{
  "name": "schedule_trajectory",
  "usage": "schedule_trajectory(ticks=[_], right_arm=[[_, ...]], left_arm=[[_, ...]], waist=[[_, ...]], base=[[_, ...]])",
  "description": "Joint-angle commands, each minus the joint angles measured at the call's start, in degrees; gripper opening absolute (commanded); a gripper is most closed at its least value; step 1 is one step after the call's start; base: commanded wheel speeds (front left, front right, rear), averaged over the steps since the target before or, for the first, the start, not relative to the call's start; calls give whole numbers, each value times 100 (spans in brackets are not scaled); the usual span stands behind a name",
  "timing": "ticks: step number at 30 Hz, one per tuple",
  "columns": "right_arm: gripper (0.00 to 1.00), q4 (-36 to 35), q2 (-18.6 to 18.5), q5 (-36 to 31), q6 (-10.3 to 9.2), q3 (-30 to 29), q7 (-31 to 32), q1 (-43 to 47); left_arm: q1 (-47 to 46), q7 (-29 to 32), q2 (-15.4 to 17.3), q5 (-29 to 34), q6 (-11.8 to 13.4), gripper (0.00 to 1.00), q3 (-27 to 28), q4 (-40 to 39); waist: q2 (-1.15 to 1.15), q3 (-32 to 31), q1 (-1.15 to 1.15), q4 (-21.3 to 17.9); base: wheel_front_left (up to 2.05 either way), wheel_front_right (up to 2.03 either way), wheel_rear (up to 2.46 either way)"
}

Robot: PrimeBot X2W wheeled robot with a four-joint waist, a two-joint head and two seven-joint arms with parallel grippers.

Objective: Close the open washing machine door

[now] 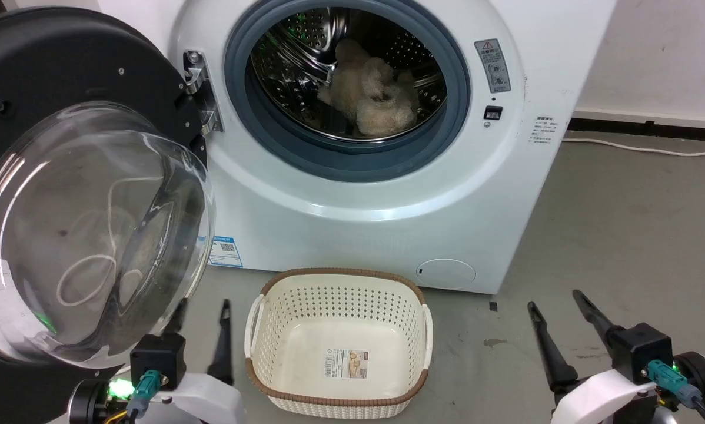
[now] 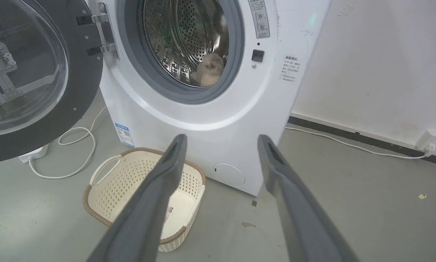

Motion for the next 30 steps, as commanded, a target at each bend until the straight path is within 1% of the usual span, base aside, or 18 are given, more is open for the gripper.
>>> schedule_trajectory(ticks=[1, 9, 15, 22, 30], right_arm=[[100, 1, -4, 47, 0, -12, -39, 18], [100, 0, -13, 125, 0, -52, -135, 56], [100, -17, -34, 141, 1, -46, -207, 106], [100, -19, -53, 165, 1, -6, -291, 175], [100, -3, -59, 208, 1, 40, -387, 232]], left_arm=[[-3, -40, 0, 2, 3, 100, -19, -1], [2, -135, 6, -2, 14, 100, -77, -16], [3, -207, 11, -6, 18, 100, -126, -27], [11, -291, 23, -11, 11, 100, -189, -34], [44, -387, 52, -17, 4, 100, -252, -42]], waist=[[0, 2, 0, 0], [0, 2, 0, 16], [0, -14, 0, 100], [0, -51, 0, 323], [0, -108, 0, 679]], base=[[0, 0, 0], [0, 0, 0], [0, 0, 0], [0, 0, 0], [0, 0, 0]])
